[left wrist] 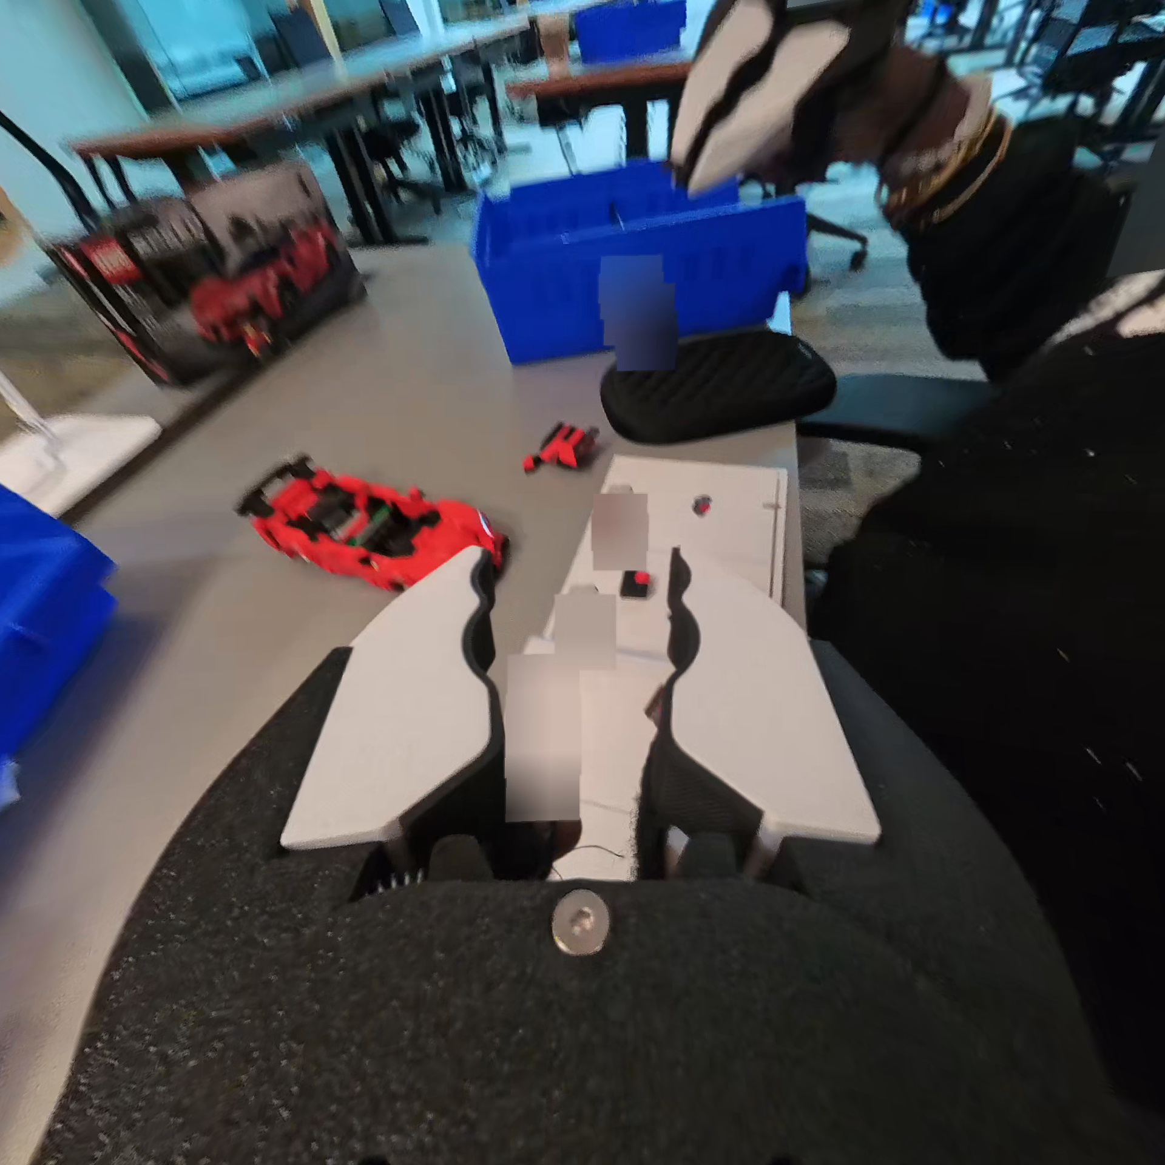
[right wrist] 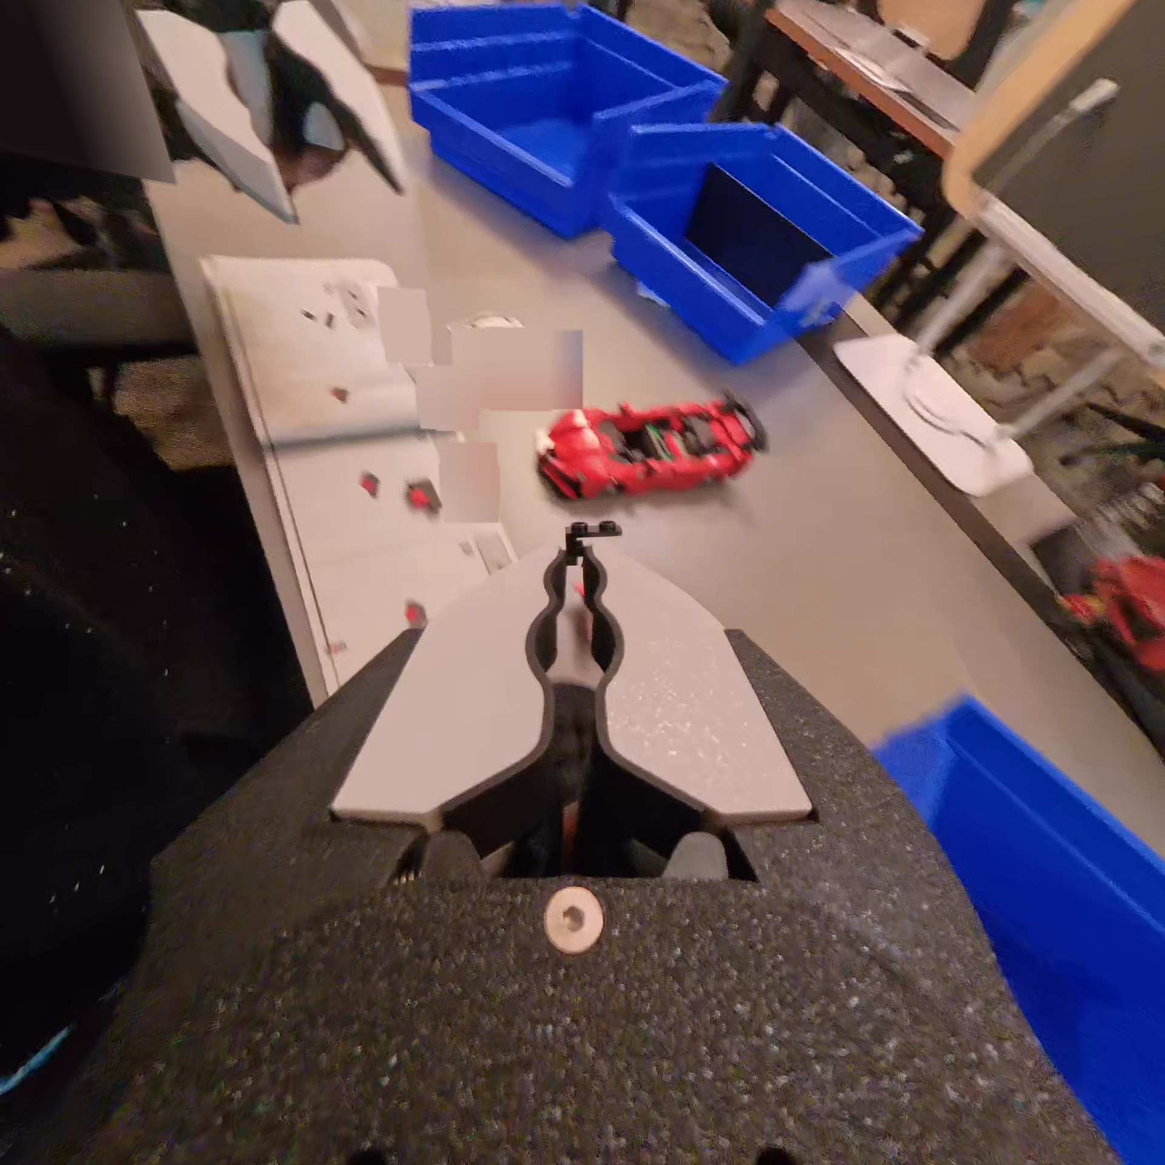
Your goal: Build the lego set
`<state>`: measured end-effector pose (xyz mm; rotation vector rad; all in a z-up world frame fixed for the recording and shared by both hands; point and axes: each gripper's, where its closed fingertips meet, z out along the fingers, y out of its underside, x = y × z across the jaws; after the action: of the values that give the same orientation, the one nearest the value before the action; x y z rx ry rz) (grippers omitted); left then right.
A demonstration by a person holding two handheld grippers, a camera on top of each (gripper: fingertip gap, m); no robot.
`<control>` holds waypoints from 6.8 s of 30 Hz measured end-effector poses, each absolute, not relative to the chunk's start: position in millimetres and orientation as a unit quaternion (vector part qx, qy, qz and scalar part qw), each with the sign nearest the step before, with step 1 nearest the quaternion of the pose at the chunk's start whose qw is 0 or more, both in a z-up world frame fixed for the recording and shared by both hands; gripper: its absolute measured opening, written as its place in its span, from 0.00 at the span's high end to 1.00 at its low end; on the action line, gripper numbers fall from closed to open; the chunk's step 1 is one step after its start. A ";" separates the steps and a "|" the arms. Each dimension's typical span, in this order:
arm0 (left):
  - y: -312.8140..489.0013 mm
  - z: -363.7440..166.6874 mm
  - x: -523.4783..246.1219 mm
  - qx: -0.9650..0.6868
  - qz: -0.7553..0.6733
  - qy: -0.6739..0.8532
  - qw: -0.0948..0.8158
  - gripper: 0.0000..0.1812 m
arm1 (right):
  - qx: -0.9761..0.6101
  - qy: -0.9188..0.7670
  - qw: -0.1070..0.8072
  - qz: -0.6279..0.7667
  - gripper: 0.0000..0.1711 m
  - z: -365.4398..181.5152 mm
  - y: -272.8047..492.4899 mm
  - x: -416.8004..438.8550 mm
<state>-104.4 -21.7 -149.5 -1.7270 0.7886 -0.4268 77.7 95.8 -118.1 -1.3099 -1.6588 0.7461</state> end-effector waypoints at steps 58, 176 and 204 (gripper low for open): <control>29.7 -193.9 -77.3 -0.781 -0.295 0.269 0.479 0.93 | -0.406 -0.746 0.443 0.288 0.97 -208.2 51.7 -38.7; 27.4 -273.9 -30.9 -0.807 -0.201 0.469 0.296 0.91 | -0.339 -0.862 0.245 0.287 0.98 -246.3 22.2 9.1; 23.7 -269.9 -12.5 -0.799 -0.209 0.468 0.316 0.91 | -0.379 -0.847 0.228 0.295 0.96 -264.3 23.1 -10.8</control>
<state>-12.5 23.7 -269.9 -2.1030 1.2311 -0.5508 -10.8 23.1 -264.3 -1.0435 -2.3319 0.8135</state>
